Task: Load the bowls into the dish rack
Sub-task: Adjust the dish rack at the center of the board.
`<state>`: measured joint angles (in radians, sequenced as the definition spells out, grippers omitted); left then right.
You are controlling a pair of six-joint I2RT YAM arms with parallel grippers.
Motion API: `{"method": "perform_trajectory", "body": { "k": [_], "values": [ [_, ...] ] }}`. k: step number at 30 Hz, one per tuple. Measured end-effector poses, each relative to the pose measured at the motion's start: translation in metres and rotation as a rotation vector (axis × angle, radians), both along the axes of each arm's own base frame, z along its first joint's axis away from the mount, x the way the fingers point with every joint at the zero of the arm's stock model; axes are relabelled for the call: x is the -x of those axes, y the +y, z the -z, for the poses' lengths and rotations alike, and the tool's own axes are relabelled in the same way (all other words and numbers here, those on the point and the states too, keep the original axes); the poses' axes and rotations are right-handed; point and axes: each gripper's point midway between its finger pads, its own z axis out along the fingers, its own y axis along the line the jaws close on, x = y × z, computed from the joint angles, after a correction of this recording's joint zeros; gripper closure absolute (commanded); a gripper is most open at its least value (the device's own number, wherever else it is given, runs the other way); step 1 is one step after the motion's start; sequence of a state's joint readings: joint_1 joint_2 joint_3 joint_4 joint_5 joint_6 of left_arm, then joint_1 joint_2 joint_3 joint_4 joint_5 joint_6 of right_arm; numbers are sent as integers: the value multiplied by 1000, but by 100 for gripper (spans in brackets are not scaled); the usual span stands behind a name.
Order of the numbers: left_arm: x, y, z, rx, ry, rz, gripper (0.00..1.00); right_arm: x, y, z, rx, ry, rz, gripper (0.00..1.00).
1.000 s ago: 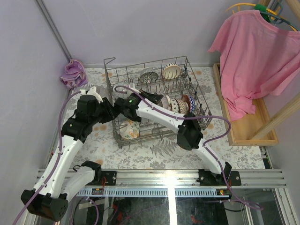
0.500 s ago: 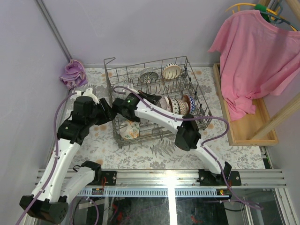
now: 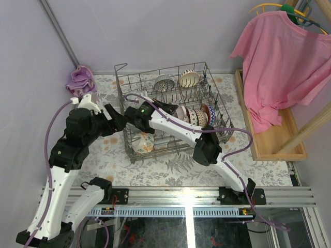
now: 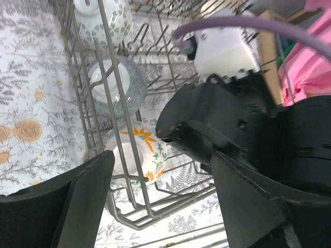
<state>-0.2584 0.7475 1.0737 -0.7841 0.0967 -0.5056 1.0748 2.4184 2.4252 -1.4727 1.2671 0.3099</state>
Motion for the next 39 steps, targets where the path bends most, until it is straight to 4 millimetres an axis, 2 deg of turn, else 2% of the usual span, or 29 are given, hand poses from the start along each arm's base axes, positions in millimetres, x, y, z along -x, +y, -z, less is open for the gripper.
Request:
{"method": "perform_trajectory", "body": {
  "k": [9,13,24,39],
  "values": [
    [15,10,-64,26,-154,-31,18,0,1,1,8,-2,-2,100],
    [20,13,-81,32,-190,-37,17,0,2,2,23,-4,-8,100],
    [18,13,-70,11,-139,-38,16,0,8,6,93,-22,-27,100],
    [18,14,-66,-5,-132,-33,15,-1,8,8,109,-30,-25,100]
  ]
}}
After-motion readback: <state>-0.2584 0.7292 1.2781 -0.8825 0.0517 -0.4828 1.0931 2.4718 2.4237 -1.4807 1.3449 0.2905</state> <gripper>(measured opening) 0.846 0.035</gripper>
